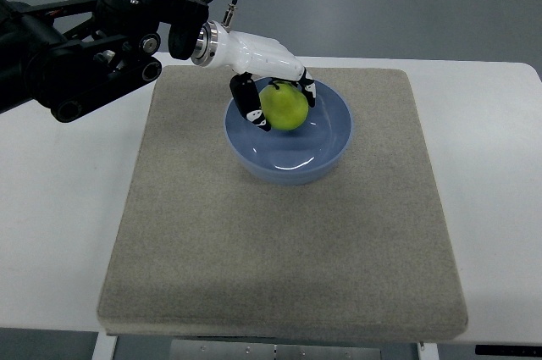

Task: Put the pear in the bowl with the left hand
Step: 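Lift the pear with the left hand and carry it into the blue bowl, then open the left hand fingers to release the pear in the bowl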

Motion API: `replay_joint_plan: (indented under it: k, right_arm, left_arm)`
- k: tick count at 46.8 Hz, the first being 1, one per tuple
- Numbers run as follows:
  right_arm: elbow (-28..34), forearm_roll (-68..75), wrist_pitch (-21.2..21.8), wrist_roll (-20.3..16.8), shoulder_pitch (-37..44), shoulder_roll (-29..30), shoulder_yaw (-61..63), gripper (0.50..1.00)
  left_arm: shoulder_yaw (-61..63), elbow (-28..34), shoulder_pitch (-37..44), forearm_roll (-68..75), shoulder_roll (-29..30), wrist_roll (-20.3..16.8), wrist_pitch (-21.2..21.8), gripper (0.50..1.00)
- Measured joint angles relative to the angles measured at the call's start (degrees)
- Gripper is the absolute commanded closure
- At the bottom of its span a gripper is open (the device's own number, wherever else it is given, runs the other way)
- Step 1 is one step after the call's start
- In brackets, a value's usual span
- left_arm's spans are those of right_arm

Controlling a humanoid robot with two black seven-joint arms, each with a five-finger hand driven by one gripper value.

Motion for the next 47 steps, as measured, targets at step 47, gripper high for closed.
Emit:
replay_joint_plan:
  k: [47]
  right_arm:
    - [0.00, 0.00, -0.01, 0.00, 0.01, 0.00, -0.04, 0.576]
  left_arm:
    - [1.69, 0.58, 3.68, 0.60, -1.11, 0.09, 0.54, 0.819]
